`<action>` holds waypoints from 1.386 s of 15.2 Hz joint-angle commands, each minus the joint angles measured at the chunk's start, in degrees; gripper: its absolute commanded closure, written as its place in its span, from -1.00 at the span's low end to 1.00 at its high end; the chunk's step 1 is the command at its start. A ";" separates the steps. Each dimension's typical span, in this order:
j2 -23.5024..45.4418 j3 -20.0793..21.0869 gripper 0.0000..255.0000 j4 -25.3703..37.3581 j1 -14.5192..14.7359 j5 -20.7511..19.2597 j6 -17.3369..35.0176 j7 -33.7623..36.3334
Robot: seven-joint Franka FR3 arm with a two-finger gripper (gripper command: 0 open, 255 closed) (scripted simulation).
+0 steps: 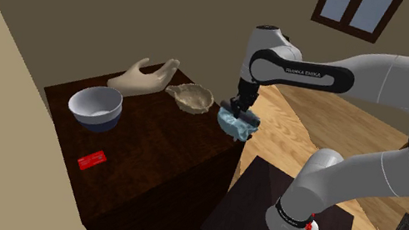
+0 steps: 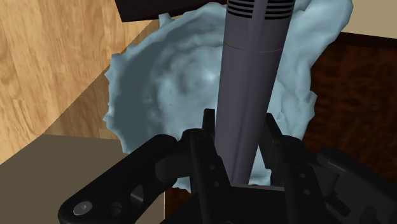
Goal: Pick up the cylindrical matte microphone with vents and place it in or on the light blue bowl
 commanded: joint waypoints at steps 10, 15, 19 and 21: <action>-0.04 -0.02 -1.00 -0.16 -0.01 -0.02 0.15 -0.02; 0.00 0.11 -1.00 5.65 0.04 0.10 -5.61 -0.04; 0.13 0.13 -1.00 7.26 0.07 0.13 -7.09 -0.06; 0.14 0.13 -1.00 7.26 0.07 0.13 -7.09 -0.06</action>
